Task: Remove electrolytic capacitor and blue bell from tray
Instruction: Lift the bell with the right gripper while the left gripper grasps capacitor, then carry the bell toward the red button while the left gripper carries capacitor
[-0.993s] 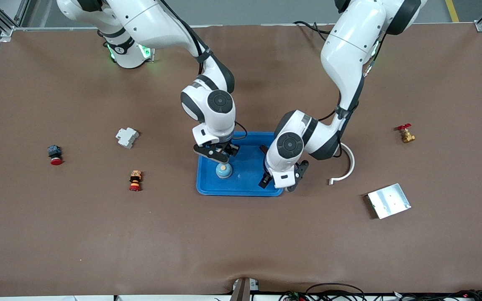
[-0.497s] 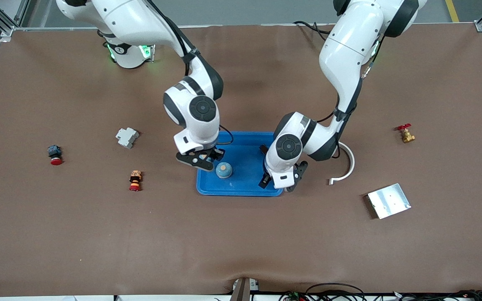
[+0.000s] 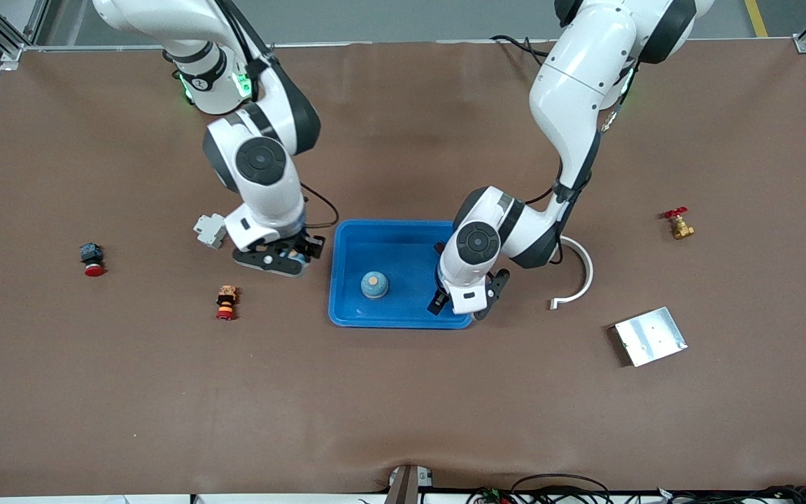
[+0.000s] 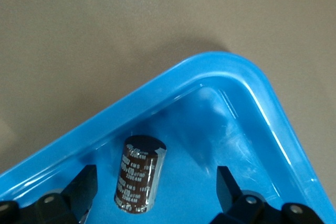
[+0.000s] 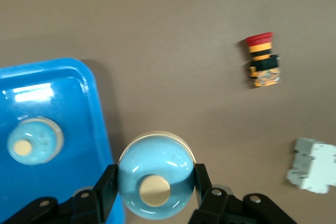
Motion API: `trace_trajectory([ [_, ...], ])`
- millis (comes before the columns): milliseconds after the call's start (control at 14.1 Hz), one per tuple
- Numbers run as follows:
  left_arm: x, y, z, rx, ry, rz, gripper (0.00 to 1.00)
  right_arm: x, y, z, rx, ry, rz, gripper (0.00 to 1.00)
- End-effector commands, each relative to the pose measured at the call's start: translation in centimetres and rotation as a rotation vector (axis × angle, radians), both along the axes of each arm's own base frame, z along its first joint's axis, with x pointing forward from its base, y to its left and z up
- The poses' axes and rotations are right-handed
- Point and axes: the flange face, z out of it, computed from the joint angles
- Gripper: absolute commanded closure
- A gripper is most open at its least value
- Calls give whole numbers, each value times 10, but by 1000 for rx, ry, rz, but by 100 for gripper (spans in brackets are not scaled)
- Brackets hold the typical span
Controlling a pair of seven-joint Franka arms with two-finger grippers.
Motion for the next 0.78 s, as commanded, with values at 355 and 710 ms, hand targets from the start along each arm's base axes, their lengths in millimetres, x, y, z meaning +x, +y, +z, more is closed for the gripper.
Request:
trace_trajectory([
  [355,2,-6,-2,-7,-21,13,24,-52,-129,-5,11,6,132,100],
  [710,4,-6,3,-10,-26,13,74,-74,-210,-9,13,40,211,100],
])
